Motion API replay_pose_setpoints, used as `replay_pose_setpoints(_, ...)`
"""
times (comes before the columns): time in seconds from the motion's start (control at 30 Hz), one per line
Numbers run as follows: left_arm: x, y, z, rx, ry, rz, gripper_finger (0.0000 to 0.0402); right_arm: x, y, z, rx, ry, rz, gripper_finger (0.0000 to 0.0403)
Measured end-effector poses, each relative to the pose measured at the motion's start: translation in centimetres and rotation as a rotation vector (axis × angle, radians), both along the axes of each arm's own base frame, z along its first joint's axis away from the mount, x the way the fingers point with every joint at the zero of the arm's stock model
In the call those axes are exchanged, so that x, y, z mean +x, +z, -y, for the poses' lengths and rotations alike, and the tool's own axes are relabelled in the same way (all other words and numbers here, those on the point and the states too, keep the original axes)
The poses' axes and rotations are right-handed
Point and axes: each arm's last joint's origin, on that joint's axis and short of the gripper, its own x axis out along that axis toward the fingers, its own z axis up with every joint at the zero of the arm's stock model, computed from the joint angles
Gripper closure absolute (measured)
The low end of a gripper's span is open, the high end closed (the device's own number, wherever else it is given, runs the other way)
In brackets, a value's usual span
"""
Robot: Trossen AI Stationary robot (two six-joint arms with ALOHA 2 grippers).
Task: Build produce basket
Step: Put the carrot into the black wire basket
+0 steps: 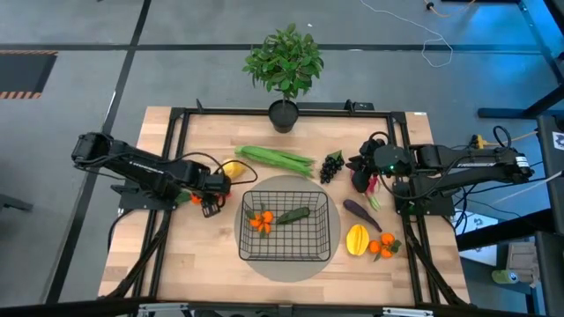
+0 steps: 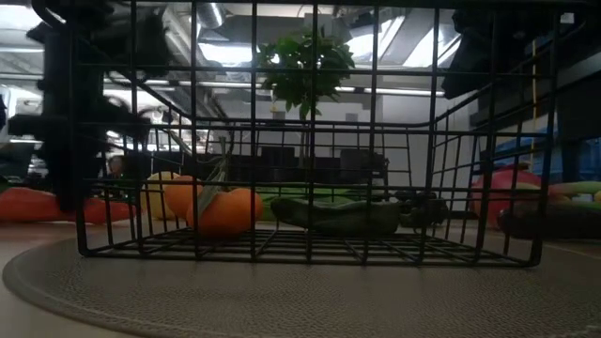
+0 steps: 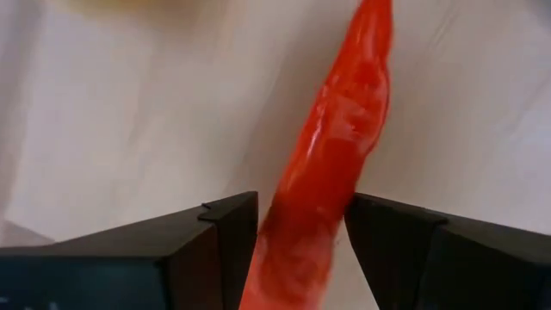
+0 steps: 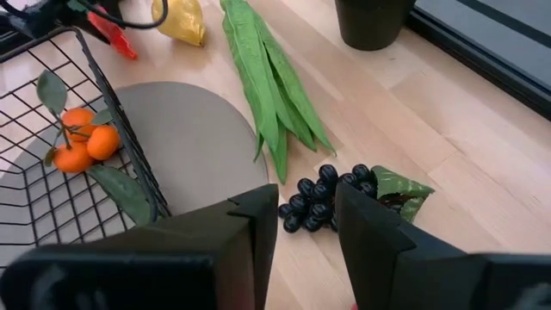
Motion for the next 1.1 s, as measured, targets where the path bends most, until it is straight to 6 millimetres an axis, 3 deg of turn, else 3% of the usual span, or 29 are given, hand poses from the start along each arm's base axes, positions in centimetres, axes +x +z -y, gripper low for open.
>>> replay_pose_setpoints(0.13,-1.1,-1.9,0.1,-0.030,0.047,-0.003,0.0238,0.0,0.0,0.0,0.000,0.000,0.000,0.0293)
replay_pose_setpoints(0.27,-1.6,-2.2,0.2,-0.019,0.071,-0.029,0.0243,0.0,0.0,0.0,0.000,0.000,0.000,0.0293)
replay_pose_setpoints(0.5,-0.6,-0.3,0.2,0.059,0.095,-0.006,0.0327,0.0,0.0,0.0,-0.001,0.000,0.000,0.0293)
replay_pose_setpoints(0.6,-0.2,0.9,0.2,0.073,0.137,0.004,0.0339,0.0,0.0,0.0,-0.001,0.000,0.000,0.0293)
replay_pose_setpoints(0.83,1.3,5.4,0.5,0.126,0.177,0.046,0.0339,0.0,0.0,0.0,-0.001,0.000,-0.001,0.0293)
replay_pose_setpoints(1.1,4.6,14.4,1.5,0.265,0.077,0.382,0.0340,0.0,0.0,0.0,-0.005,-0.004,0.000,0.0293)
